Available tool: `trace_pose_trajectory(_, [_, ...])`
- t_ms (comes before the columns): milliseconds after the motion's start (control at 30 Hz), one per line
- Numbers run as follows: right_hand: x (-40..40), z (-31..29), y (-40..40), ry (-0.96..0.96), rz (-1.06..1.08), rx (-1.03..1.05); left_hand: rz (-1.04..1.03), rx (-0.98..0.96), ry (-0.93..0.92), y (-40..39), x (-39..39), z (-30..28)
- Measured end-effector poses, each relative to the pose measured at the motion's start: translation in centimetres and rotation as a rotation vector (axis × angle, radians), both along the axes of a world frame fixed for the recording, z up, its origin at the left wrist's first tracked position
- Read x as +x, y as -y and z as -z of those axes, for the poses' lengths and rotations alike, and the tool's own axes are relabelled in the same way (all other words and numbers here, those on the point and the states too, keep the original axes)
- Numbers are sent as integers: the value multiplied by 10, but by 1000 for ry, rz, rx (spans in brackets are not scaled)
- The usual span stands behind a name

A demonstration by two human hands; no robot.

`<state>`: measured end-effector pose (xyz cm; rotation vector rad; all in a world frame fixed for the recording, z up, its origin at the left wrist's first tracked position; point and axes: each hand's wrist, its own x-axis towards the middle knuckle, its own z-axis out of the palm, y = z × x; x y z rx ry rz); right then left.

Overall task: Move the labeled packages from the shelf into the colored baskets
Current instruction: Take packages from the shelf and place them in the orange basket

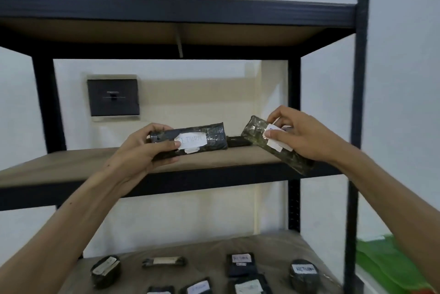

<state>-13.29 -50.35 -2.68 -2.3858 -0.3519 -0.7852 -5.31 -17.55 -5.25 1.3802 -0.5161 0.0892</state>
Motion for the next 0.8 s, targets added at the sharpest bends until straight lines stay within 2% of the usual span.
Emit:
trace_pose_trajectory(167, [-63, 44, 76, -49, 25, 139, 83, 41, -56, 84, -50, 34])
trace_pose_trajectory(367, [-131, 127, 174, -263, 156, 337, 146, 125, -115, 204, -96, 101])
trace_pose_trajectory(667, [-194, 235, 327, -513, 445, 632, 290, 245, -290, 386, -116, 209])
trace_pose_trajectory(800, [-196, 264, 399, -612, 560, 651, 371, 259, -366, 474, -106, 259])
